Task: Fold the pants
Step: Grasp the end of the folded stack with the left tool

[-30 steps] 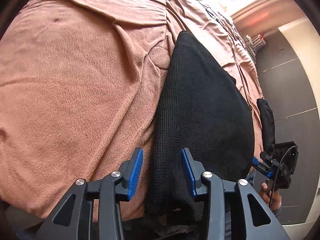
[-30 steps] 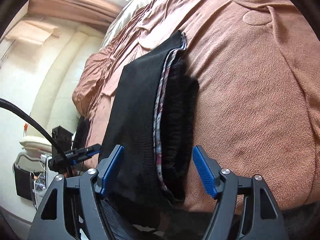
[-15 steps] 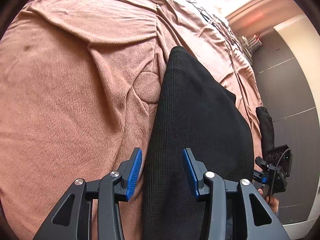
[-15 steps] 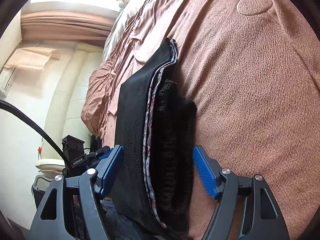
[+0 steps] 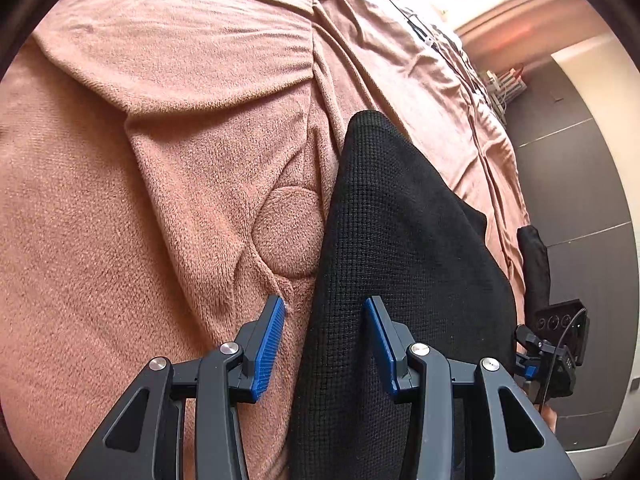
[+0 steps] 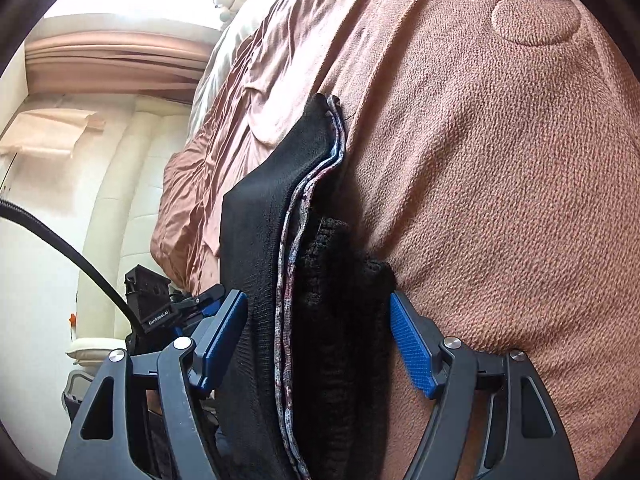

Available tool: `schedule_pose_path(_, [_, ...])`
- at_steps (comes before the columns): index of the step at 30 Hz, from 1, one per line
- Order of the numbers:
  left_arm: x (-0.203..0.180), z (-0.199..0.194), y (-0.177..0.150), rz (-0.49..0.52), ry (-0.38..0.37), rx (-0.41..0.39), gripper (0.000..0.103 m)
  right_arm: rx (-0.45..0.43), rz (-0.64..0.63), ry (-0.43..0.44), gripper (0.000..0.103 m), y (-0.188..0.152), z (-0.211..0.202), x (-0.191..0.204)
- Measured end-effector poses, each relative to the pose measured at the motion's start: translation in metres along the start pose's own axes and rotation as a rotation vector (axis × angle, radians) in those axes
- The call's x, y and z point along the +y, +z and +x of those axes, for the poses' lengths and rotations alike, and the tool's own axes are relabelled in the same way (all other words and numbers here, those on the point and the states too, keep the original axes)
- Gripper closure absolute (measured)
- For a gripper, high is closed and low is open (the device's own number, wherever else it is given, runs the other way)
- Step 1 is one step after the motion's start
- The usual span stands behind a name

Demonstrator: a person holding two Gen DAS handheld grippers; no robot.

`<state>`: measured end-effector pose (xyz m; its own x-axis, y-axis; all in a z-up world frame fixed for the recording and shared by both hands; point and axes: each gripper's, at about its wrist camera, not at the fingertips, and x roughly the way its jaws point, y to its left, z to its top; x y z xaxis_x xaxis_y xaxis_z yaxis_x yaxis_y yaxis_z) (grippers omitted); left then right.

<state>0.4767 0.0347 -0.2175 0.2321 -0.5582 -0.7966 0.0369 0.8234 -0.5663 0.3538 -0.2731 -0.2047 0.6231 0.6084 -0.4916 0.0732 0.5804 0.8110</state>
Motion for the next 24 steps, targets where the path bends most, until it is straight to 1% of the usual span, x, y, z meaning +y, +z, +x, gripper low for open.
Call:
schedule_pose_path(3, [0.001,0.003,0.003,-0.006,-0.021,0.001,0.058,-0.018,-0.035,0.018,0.033,-0.004,-0.009,0.005])
schedule_pose_path(5, [0.000,0.004,0.005,-0.008,-0.036,-0.003,0.058,-0.039,-0.066,0.030,0.040,-0.008,-0.015,0.012])
schedule_pose_path(8, [-0.001,0.005,0.007,-0.007,-0.054,-0.001,0.058,-0.050,-0.089,0.023,0.040,-0.015,-0.018,0.013])
schedule_pose_path(10, [-0.002,0.007,0.008,-0.005,-0.061,0.004,0.058,-0.040,-0.079,-0.032,0.040,-0.017,-0.014,0.009])
schedule_pose_path(12, [-0.003,0.009,0.008,-0.001,-0.061,0.004,0.058,-0.011,-0.038,-0.046,0.038,-0.018,-0.008,0.002])
schedule_pose_path(15, [-0.004,0.010,0.009,0.001,-0.072,0.007,0.058,0.007,0.001,-0.037,0.037,-0.018,-0.005,0.000])
schedule_pose_path(17, [-0.004,0.011,0.011,0.003,-0.081,0.007,0.058,0.012,0.008,-0.022,0.034,-0.017,-0.003,0.002])
schedule_pose_path(22, [-0.004,0.014,0.017,-0.009,-0.111,0.005,0.058,0.009,0.019,0.018,0.034,-0.009,0.005,0.002])
schedule_pose_path(23, [-0.004,0.014,0.017,-0.011,-0.113,0.004,0.058,0.007,0.011,0.017,0.036,-0.008,0.004,0.001])
schedule_pose_path(24, [-0.005,0.013,0.018,-0.011,-0.116,0.000,0.058,-0.002,0.001,0.003,0.040,-0.008,0.005,0.004])
